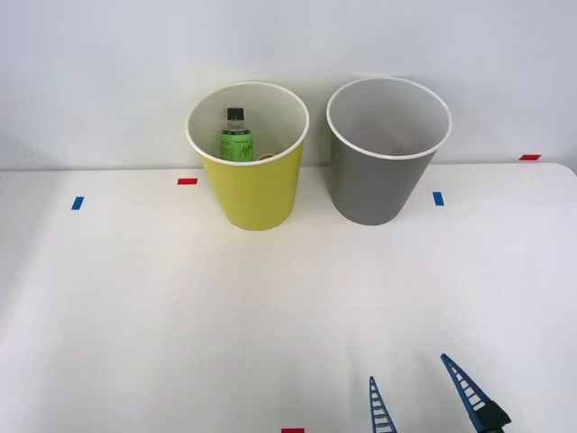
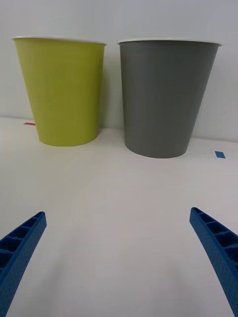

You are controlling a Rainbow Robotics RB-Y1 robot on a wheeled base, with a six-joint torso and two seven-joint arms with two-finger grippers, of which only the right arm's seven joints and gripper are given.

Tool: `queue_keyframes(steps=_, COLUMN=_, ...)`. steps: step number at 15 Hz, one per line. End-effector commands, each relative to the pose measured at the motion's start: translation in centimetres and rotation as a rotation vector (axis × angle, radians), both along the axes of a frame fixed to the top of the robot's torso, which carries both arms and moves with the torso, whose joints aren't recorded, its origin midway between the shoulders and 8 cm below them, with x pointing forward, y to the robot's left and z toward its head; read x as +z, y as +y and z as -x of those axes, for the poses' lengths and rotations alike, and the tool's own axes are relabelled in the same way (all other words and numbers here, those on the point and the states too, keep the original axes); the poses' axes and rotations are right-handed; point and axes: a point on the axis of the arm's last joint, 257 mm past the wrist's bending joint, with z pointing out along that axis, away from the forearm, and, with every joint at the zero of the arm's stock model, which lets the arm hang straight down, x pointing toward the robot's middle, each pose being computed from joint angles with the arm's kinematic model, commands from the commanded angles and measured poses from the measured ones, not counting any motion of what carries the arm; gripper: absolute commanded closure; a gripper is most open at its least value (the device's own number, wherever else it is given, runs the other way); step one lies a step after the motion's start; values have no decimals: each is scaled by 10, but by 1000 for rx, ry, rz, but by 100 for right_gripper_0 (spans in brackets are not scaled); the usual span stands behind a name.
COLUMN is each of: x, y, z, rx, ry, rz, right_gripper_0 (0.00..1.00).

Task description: Put cans in the gray bin, plastic bottles in the light green bin

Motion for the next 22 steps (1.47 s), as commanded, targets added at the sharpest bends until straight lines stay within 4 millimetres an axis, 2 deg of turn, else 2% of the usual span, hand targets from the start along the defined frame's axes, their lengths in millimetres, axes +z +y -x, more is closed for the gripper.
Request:
queue_keyframes(steps=1, x=0, y=0, z=0, rx=0, ry=0, rz=0, right_gripper_0=0)
queue_keyframes(steps=22, x=0, y=0, z=0, rx=0, ry=0, rz=0, right_gripper_0=0)
